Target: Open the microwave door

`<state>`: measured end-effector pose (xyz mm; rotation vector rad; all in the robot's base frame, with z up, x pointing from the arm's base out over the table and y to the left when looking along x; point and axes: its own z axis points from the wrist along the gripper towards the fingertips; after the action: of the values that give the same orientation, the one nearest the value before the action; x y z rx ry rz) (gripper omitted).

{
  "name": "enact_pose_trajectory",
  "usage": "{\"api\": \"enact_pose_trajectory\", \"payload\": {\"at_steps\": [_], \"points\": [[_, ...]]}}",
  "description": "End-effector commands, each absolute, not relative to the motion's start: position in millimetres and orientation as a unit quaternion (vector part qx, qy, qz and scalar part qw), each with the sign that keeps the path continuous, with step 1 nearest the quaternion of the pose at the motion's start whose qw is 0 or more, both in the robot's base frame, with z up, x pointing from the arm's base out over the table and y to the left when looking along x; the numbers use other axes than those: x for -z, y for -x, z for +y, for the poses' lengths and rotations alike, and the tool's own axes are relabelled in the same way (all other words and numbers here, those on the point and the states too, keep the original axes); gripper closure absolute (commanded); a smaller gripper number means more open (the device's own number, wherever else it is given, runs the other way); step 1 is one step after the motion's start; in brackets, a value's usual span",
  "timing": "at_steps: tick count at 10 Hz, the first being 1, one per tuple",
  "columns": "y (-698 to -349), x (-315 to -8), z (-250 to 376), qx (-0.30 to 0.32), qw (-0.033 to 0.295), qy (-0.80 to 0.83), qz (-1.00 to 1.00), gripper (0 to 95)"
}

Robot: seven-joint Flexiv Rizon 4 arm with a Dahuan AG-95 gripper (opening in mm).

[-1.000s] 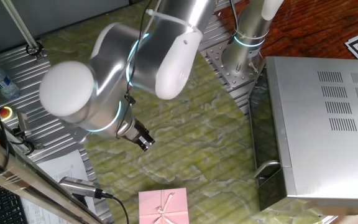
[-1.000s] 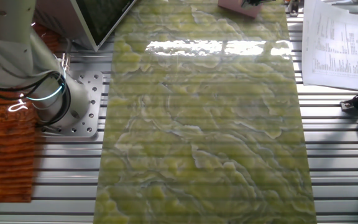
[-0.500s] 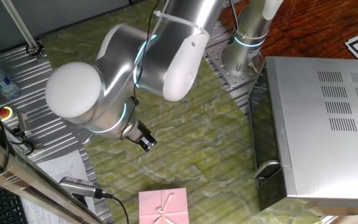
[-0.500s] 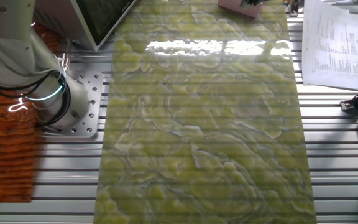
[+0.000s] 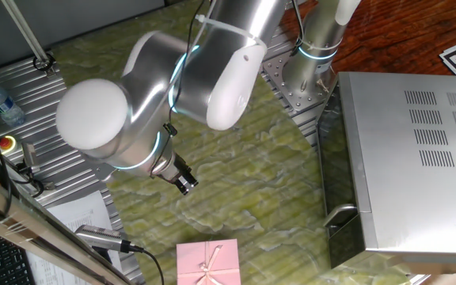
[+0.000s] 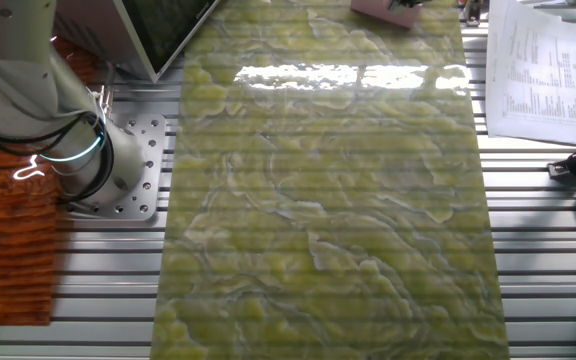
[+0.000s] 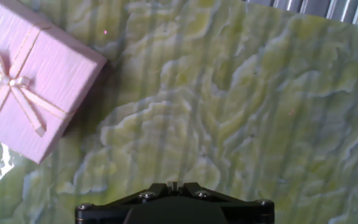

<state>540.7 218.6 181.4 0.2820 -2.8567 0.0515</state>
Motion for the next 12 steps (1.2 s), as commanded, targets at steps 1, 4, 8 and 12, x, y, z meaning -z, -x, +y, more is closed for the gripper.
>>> {"api": "enact_pose_trajectory", "payload": {"at_steps": [1,4,8,12], "points": [[-543,-182,220,-0.029,0.145,-0.105,-0.983,95.0],[-543,-182,220,-0.018,0.139,-0.164,-0.976,95.0],[-543,-182,220,-0.044,0.159,-0.241,-0.956,95.0],[-525,-185,270,-0.049,0.160,-0.252,-0.953,95.0]]}}
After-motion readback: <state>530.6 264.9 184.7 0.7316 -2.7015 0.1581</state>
